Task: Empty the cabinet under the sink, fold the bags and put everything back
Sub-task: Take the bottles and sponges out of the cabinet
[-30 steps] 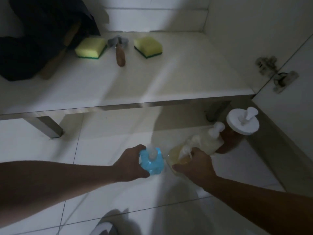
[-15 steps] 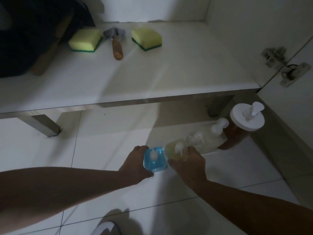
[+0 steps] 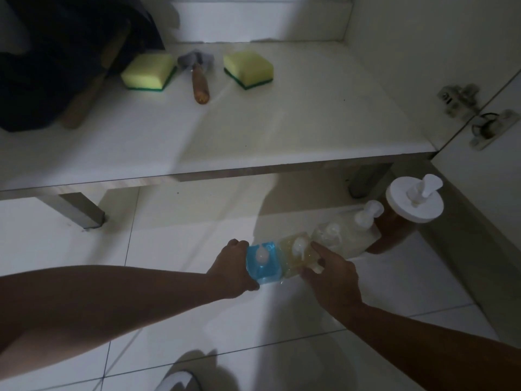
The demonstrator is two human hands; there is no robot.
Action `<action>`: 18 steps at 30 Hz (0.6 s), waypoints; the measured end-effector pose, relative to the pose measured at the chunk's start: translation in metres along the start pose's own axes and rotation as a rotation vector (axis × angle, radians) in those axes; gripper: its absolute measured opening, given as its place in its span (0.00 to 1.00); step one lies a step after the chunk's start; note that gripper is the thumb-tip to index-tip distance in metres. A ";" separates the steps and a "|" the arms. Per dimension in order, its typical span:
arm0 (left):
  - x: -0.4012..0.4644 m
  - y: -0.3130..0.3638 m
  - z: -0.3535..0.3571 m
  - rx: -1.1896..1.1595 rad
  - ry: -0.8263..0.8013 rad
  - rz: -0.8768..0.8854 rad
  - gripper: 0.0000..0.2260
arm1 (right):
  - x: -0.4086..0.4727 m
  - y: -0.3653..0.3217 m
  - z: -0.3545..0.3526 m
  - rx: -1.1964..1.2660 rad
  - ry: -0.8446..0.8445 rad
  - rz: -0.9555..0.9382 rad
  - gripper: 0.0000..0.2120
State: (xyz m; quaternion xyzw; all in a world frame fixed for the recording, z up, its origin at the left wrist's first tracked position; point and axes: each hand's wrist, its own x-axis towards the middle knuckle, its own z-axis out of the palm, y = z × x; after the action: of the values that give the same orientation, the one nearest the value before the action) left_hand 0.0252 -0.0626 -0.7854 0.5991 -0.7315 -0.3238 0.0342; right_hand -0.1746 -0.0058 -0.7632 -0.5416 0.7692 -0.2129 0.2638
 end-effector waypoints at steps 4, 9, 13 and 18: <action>0.003 0.010 -0.005 0.026 -0.034 -0.011 0.32 | 0.001 -0.008 -0.017 -0.125 -0.099 -0.004 0.22; -0.001 0.032 -0.041 0.209 -0.204 -0.062 0.42 | 0.008 -0.037 -0.062 -0.260 -0.299 -0.040 0.18; -0.009 0.064 -0.105 0.379 -0.303 -0.038 0.35 | 0.022 -0.084 -0.112 -0.223 -0.392 -0.080 0.21; -0.020 0.099 -0.194 0.009 -0.404 -0.034 0.21 | 0.058 -0.162 -0.153 -0.200 -0.321 -0.278 0.18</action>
State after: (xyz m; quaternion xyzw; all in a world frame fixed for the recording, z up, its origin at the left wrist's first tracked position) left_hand 0.0313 -0.1210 -0.5753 0.5343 -0.7147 -0.4348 -0.1214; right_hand -0.1714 -0.1067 -0.5561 -0.6926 0.6528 -0.0810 0.2958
